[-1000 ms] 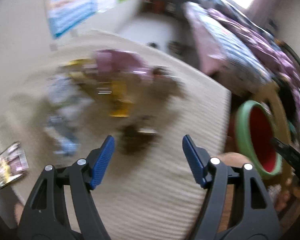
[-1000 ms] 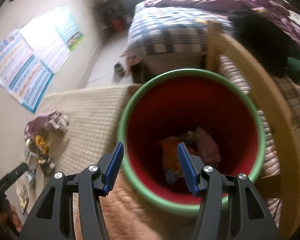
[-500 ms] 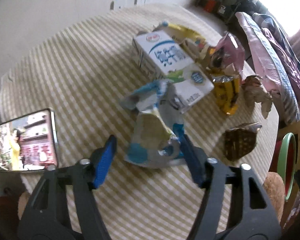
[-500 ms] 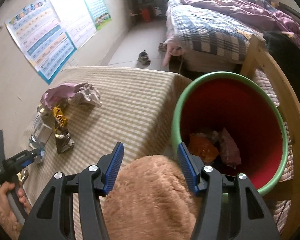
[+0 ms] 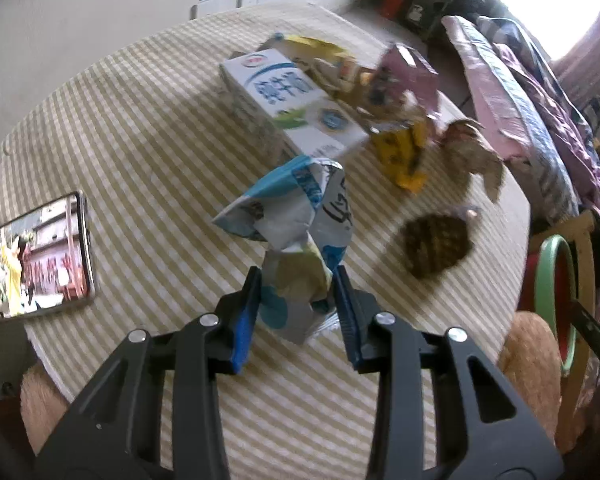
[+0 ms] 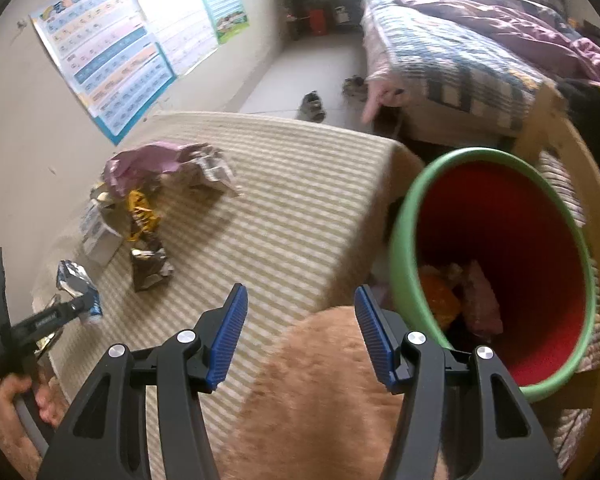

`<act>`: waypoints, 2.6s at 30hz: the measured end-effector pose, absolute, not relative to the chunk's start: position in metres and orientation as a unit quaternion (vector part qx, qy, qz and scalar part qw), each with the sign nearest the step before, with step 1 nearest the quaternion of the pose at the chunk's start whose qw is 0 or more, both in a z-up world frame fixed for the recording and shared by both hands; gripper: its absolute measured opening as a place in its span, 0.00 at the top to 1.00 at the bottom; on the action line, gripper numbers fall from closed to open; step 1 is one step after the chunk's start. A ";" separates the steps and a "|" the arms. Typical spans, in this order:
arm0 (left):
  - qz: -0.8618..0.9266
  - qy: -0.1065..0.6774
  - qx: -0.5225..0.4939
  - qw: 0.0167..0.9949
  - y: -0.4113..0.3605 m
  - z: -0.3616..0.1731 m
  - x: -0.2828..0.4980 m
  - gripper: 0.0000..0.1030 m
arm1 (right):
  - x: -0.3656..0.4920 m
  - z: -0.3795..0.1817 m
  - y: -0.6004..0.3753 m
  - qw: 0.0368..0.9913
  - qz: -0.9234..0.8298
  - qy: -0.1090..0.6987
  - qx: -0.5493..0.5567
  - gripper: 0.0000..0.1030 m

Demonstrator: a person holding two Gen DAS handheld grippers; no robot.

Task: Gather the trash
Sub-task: 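Grasp the blue-white wrapper with the left tool while the right tool grasps the brown wrapper, then carry the blue-white and brown wrappers in both tools over the red bin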

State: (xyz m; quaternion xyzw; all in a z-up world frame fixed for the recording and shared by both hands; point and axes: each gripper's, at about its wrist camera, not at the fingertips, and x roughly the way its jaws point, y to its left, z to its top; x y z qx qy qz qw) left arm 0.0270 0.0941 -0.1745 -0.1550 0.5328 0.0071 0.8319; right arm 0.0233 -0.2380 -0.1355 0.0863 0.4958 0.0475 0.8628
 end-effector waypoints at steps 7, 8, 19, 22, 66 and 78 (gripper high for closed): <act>-0.034 0.544 -0.134 0.828 0.064 -0.173 0.005 0.66 | 0.056 -0.145 -0.177 0.848 0.129 0.508 0.076 0.47; -0.038 0.549 -0.129 0.825 0.060 -0.176 0.003 0.66 | 0.060 -0.147 -0.168 0.845 0.140 0.511 0.073 0.47; -0.039 0.571 -0.110 0.812 0.043 -0.189 -0.001 0.65 | 0.111 -0.180 -0.101 0.810 0.186 0.552 0.068 0.45; -0.037 0.575 -0.110 0.810 0.044 -0.191 -0.002 0.64 | 0.117 -0.193 -0.095 0.798 0.181 0.571 0.061 0.53; -0.045 0.547 -0.067 0.833 -0.001 -0.167 0.005 0.61 | 0.035 -0.139 -0.177 0.849 0.156 0.501 0.070 0.59; -0.068 0.536 -0.065 0.839 -0.018 -0.154 0.008 0.60 | 0.028 -0.142 -0.189 0.848 0.144 0.504 0.076 0.59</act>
